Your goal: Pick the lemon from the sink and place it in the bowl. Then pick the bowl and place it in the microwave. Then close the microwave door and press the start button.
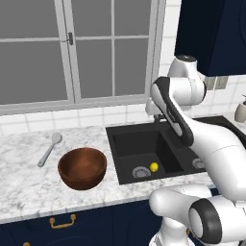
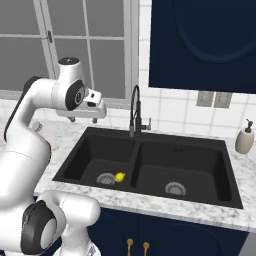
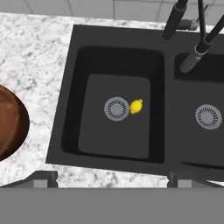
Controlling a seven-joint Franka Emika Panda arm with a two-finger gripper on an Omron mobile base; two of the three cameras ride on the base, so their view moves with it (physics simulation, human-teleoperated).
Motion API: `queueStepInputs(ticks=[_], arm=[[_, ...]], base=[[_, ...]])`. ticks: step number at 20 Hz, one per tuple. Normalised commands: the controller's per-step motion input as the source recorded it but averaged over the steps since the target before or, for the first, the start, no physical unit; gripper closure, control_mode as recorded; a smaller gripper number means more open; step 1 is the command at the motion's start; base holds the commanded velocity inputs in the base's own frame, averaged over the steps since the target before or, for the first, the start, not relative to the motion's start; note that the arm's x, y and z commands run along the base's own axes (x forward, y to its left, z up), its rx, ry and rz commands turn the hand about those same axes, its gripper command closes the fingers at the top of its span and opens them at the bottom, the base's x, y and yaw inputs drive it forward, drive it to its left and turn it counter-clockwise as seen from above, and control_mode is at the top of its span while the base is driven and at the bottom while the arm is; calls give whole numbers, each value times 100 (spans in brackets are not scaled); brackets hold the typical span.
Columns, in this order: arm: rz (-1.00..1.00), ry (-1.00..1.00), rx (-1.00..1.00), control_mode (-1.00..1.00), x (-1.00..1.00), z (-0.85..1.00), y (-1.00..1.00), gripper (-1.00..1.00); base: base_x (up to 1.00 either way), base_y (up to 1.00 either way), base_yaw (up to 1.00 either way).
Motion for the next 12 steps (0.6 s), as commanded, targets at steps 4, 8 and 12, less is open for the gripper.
queueStepInputs(ticks=[4, 8, 12], arm=[[0, 16, -3, -100, 5, -100, -9, -100], [-3, 10, -3, -100, 5, -99, 0, -100], [-11, 0, 0, -100, 0, -78, -2, -100]], base=[[0, 0, 0], [0, 0, 0], [0, 0, 0]])
